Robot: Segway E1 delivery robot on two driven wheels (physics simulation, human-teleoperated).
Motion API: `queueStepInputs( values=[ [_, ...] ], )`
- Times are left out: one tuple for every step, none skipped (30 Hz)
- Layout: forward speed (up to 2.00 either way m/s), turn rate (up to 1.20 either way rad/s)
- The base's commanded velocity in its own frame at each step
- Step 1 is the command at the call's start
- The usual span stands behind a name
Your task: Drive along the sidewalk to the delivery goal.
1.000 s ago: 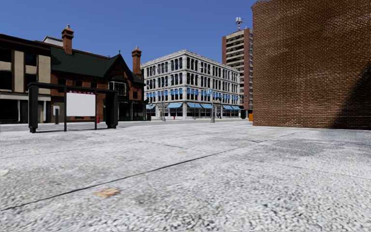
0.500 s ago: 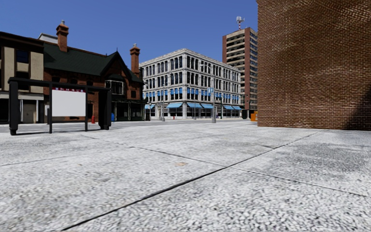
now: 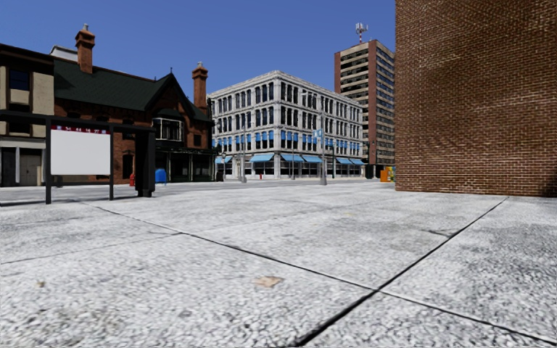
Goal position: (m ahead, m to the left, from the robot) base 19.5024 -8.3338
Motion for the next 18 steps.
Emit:
queueStepInputs(
  values=[
    [2.0, 0.0],
    [2.0, 0.0],
    [2.0, 0.0],
    [2.0, 0.0],
    [2.0, 0.0],
    [2.0, 0.0],
    [2.0, 0.0],
    [2.0, 0.0],
    [2.0, 0.0],
    [2.0, 0.0],
    [2.0, 0.0],
    [2.0, 0.0],
    [2.0, 0.0],
    [2.0, 0.0],
    [2.0, 0.0],
    [2.0, 0.0],
    [2.0, 0.0],
    [2.0, 0.0]
  ],
)
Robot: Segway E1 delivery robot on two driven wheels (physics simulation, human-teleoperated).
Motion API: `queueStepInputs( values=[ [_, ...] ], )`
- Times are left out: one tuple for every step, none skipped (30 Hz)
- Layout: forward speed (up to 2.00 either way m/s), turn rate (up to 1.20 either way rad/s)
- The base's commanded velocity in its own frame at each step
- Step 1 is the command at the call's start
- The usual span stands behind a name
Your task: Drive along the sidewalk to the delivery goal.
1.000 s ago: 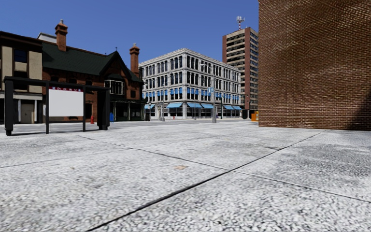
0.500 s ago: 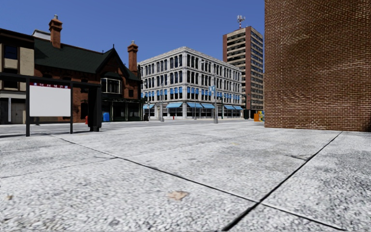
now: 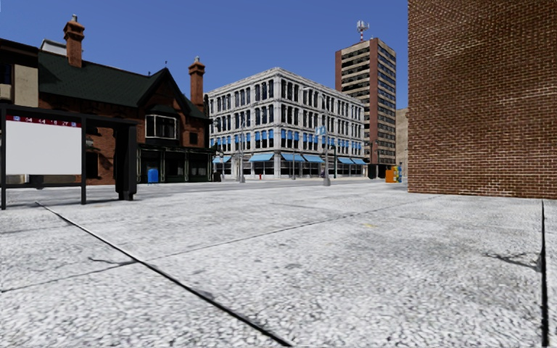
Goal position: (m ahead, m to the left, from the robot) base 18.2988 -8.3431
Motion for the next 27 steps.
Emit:
queueStepInputs(
  values=[
    [2.0, 0.0],
    [2.0, 0.0],
    [2.0, 0.0],
    [2.0, 0.0],
    [2.0, 0.0],
    [2.0, 0.0],
    [2.0, 0.0],
    [2.0, 0.0],
    [2.0, 0.0],
    [2.0, 0.0],
    [2.0, 0.0],
    [2.0, 0.0],
    [2.0, 0.0],
    [2.0, 0.0],
    [2.0, 0.0],
    [2.0, 0.0],
    [2.0, 0.0],
    [2.0, 0.0],
    [2.0, 0.0],
    [2.0, 0.0],
    [2.0, 0.0],
    [2.0, 0.0],
    [1.95, 0.0],
    [1.92, 0.0],
    [1.92, 0.0],
    [1.97, 0.0],
    [1.98, 0.0]
  ],
)
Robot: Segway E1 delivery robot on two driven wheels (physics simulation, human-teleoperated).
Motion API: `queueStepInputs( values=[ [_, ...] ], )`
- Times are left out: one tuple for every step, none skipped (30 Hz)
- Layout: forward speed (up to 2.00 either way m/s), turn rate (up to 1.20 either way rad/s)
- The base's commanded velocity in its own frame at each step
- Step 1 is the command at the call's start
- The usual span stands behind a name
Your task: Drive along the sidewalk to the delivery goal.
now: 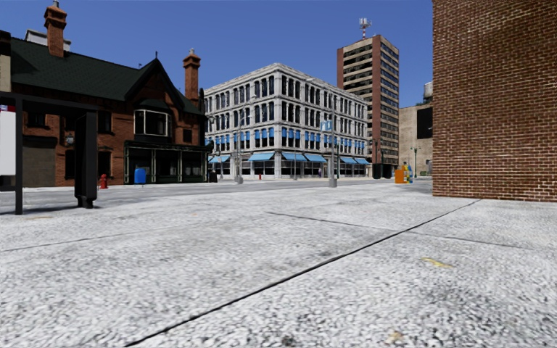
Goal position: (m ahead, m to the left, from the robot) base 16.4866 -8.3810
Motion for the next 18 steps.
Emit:
queueStepInputs(
  values=[
    [1.99, 0.0],
    [1.99, 0.0],
    [1.99, 0.0],
    [1.99, 0.0],
    [1.99, 0.0],
    [1.99, 0.0],
    [1.99, 0.0],
    [1.99, 0.0],
    [1.99, 0.0],
    [1.99, 0.0],
    [2.0, 0.0],
    [2.0, 0.0],
    [2.0, 0.0],
    [2.0, 0.0],
    [2.0, 0.0],
    [2.0, -0.01],
    [2.0, -0.01],
    [2.0, -0.11]
  ],
)
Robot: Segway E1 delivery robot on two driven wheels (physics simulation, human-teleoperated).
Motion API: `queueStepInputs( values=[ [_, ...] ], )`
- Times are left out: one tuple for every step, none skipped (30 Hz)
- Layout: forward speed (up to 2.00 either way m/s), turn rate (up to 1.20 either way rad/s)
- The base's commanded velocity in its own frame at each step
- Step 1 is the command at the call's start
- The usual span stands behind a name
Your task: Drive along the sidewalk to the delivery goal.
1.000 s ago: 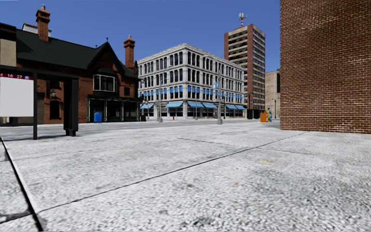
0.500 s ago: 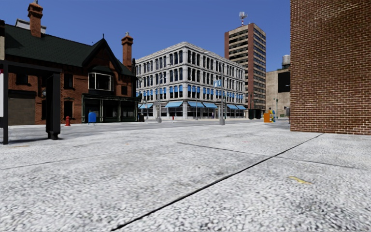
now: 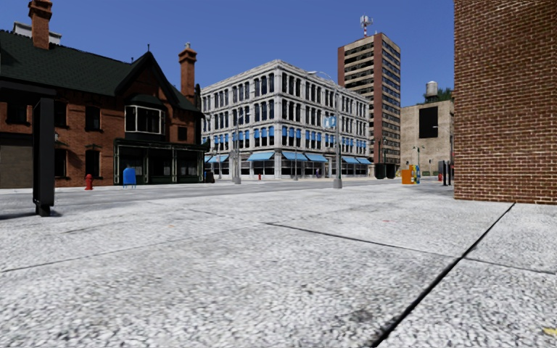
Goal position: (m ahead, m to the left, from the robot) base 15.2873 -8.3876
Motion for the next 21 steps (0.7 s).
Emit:
queueStepInputs(
  values=[
    [2.0, -0.28],
    [2.0, -0.4],
    [2.0, -0.4],
    [2.0, -0.45],
    [2.0, -0.46],
    [2.0, -0.46],
    [2.0, -0.46],
    [2.0, -0.46],
    [2.0, -0.47],
    [2.0, -0.47],
    [2.0, -0.47],
    [2.0, -0.49],
    [2.0, -0.49],
    [2.0, -0.5],
    [2.0, -0.5],
    [2.0, -0.5],
    [2.0, -0.5],
    [2.0, -0.5],
    [2.0, -0.5],
    [2.0, -0.5],
    [2.0, -0.5]
  ],
)
